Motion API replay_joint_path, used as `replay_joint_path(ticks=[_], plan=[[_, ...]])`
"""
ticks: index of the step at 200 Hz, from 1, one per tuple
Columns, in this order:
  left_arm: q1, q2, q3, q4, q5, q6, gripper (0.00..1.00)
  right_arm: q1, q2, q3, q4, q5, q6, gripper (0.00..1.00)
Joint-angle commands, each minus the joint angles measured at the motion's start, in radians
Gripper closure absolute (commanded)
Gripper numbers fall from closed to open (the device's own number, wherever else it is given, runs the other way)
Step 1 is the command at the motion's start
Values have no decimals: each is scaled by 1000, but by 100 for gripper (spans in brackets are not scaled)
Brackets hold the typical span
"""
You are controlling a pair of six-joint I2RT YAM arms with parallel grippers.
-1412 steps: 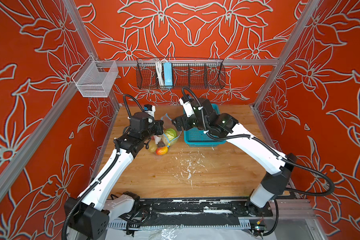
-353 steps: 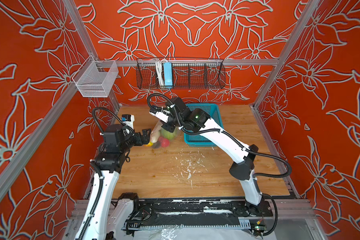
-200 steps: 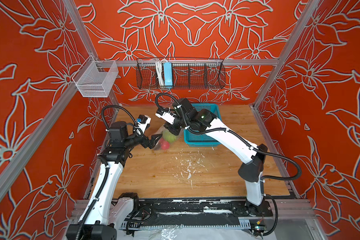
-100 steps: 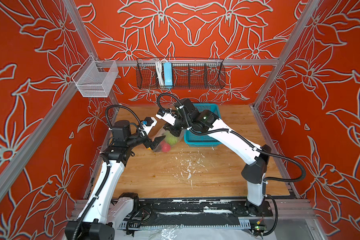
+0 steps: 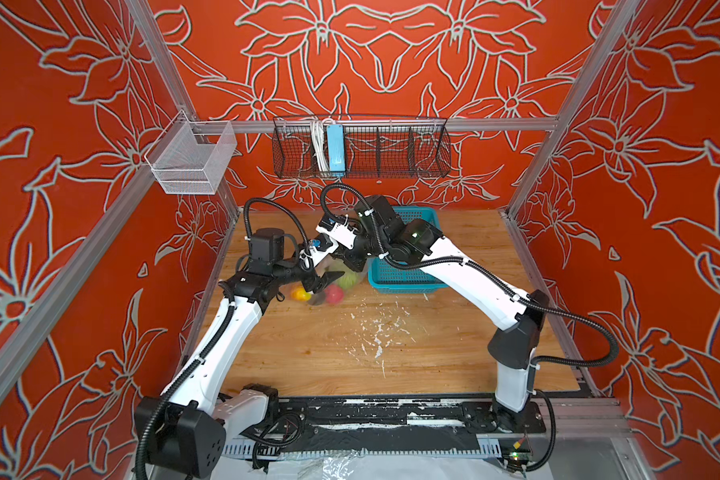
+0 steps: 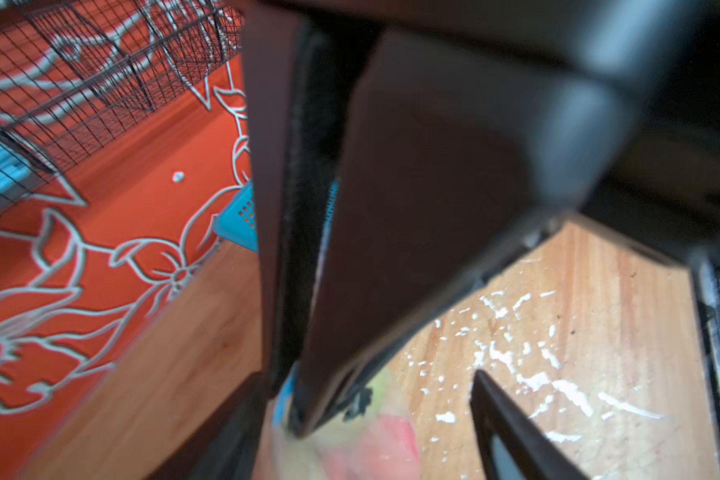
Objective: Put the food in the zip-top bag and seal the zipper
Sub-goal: 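Move the left gripper to the bag's blue zipper beside the right gripper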
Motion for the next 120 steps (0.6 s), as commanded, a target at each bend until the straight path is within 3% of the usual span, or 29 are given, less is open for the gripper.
replay_joint_path(ticks=[1,34,62,120], plan=[[-8,-7,-2,-5,-7,23,38,3,-41,-19,10,-12,-16,100],[-9,-51,-46,84,-11,-22,57,0,-39,-24,0,-3,-24,100],[-9,-82,-99,212,-42,-113,100,-1,-35,-25,0,-13,-18,100],[-10,-89,-96,187,-26,-139,100,-6,-7,5,-61,-32,-20,100]])
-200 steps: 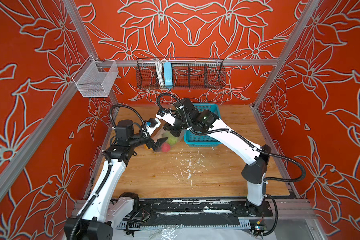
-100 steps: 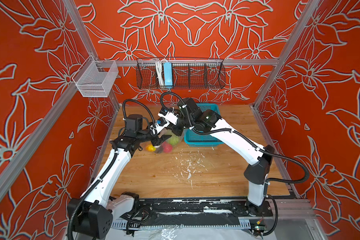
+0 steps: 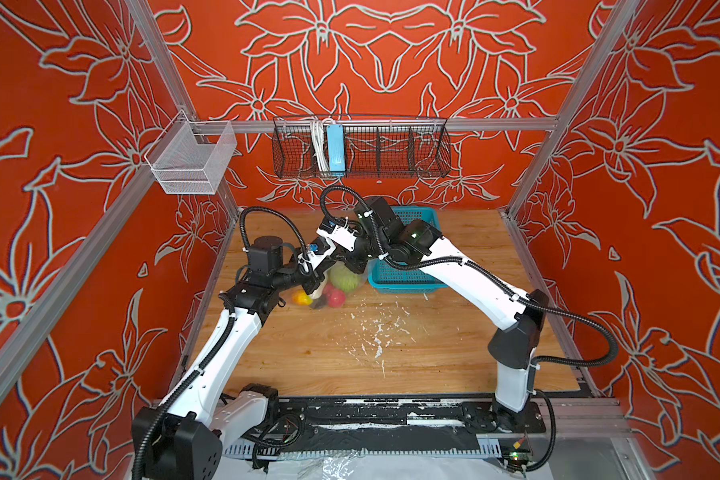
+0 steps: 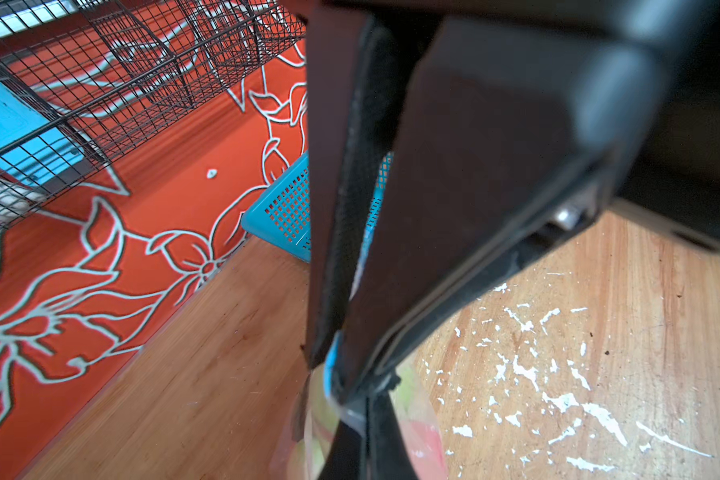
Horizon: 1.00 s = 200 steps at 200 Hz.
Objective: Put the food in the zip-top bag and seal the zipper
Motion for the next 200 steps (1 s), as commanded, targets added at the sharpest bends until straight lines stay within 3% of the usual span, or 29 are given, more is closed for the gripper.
replay_joint_path(ticks=[1,15,36,70,114,151,200], plan=[[-5,-23,17,35,35,-45,100,-4,-7,18,-42,-28,-13,100],[-5,-31,7,55,36,-61,100,-4,-6,23,-47,-38,-8,100],[-5,-39,-2,62,36,-72,100,-4,-15,22,-46,-52,-4,82],[-4,-48,-26,83,24,-96,100,-4,-36,10,-31,-62,-4,69],[-5,-42,-9,53,22,-99,100,-4,-52,-1,-45,-102,-34,69],[-5,-33,-3,42,19,-94,100,-4,-86,-39,-46,-145,-61,75],[-5,-34,-7,45,22,-97,100,-4,-88,-41,-54,-106,-64,76]])
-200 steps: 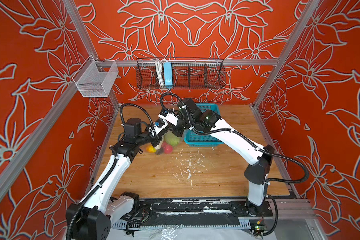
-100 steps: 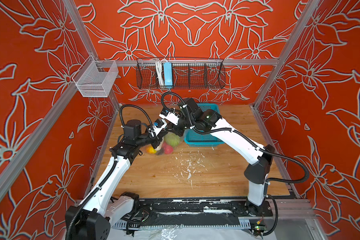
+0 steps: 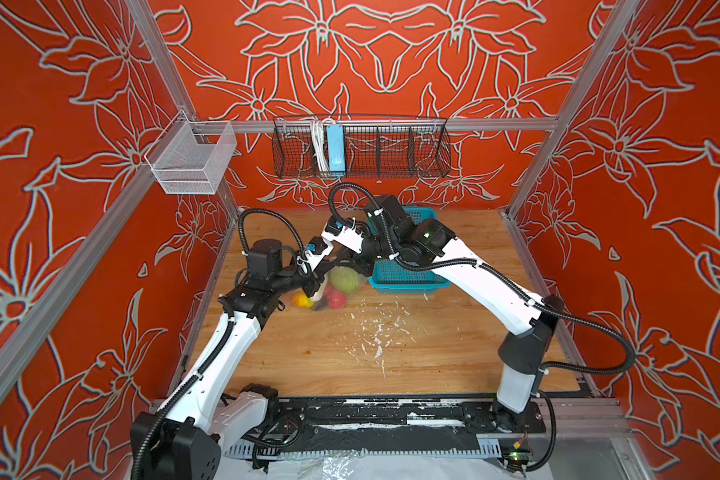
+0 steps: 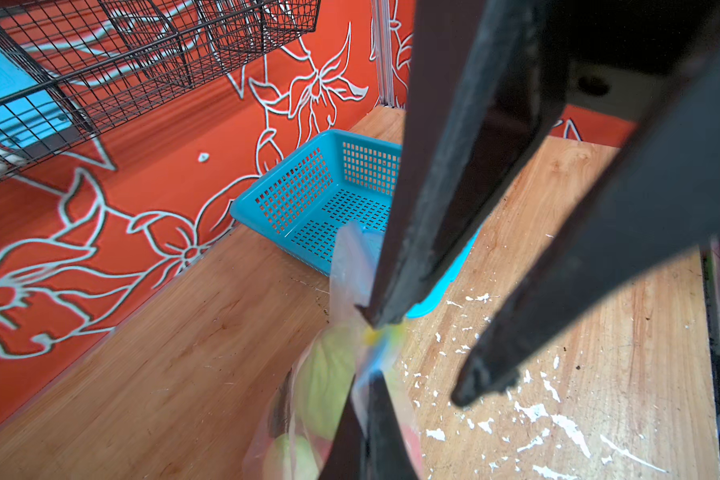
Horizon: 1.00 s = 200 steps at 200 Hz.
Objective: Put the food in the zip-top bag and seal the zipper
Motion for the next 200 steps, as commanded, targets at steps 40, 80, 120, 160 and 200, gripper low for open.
replay_joint_path(ticks=[40,80,120,160,200], plan=[[-4,-13,24,31,27,-6,100,7,20,36,-56,24,-45,66],[-4,-16,19,34,29,-7,100,6,26,42,-53,36,-55,60],[-4,-10,25,21,27,-1,100,6,30,48,-49,48,-60,50],[-4,-3,26,22,36,-5,100,6,35,52,-36,61,-76,48],[-4,-5,27,16,30,-2,100,5,75,107,-76,46,-92,58]])
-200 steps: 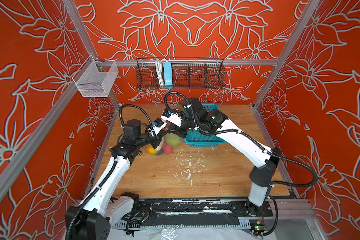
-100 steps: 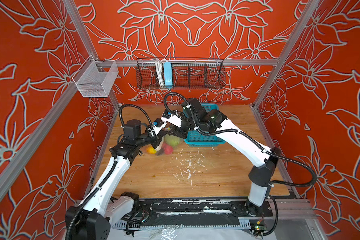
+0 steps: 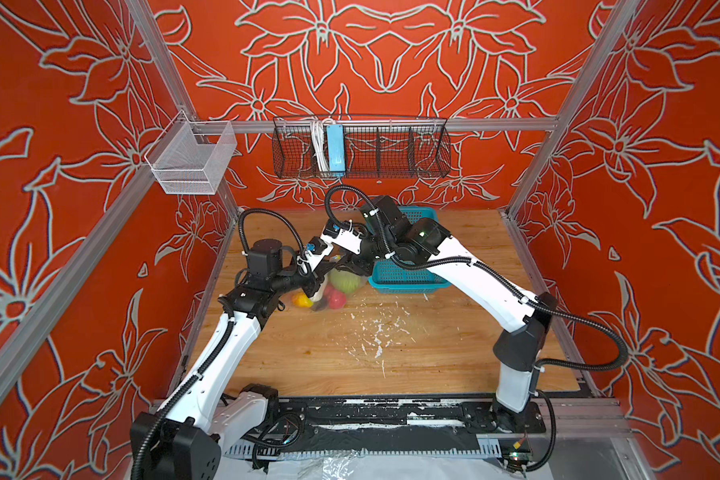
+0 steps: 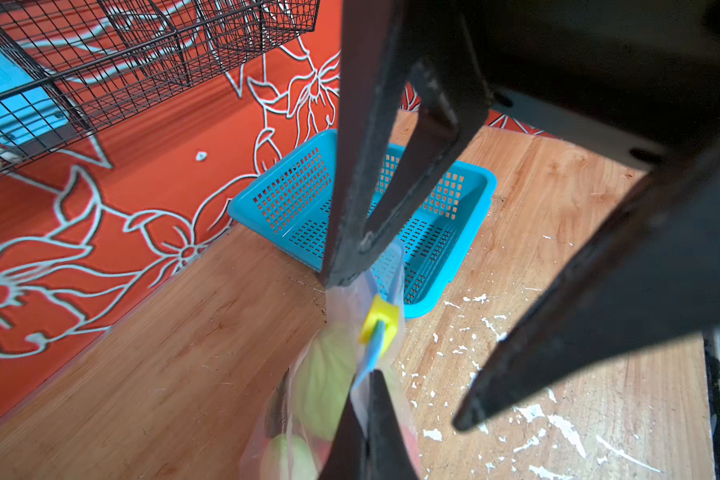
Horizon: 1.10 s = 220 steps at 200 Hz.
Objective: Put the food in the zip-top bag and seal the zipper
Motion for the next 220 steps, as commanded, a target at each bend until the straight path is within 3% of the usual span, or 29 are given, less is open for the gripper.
replay_joint_path(ticks=[1,97,124,159,181,220], plan=[[-4,-5,27,20,26,5,100,6,29,58,-34,-12,-31,58],[-7,-13,19,21,12,11,100,4,37,59,-51,-7,-37,91],[-8,-14,17,21,10,17,100,4,37,63,-51,-17,-34,93],[-9,-16,16,26,18,20,78,3,34,63,-55,-17,-34,94],[-9,-25,13,30,17,24,72,4,34,63,-57,-20,-36,95],[-9,-23,14,42,24,20,71,3,36,71,-60,-27,-39,95]])
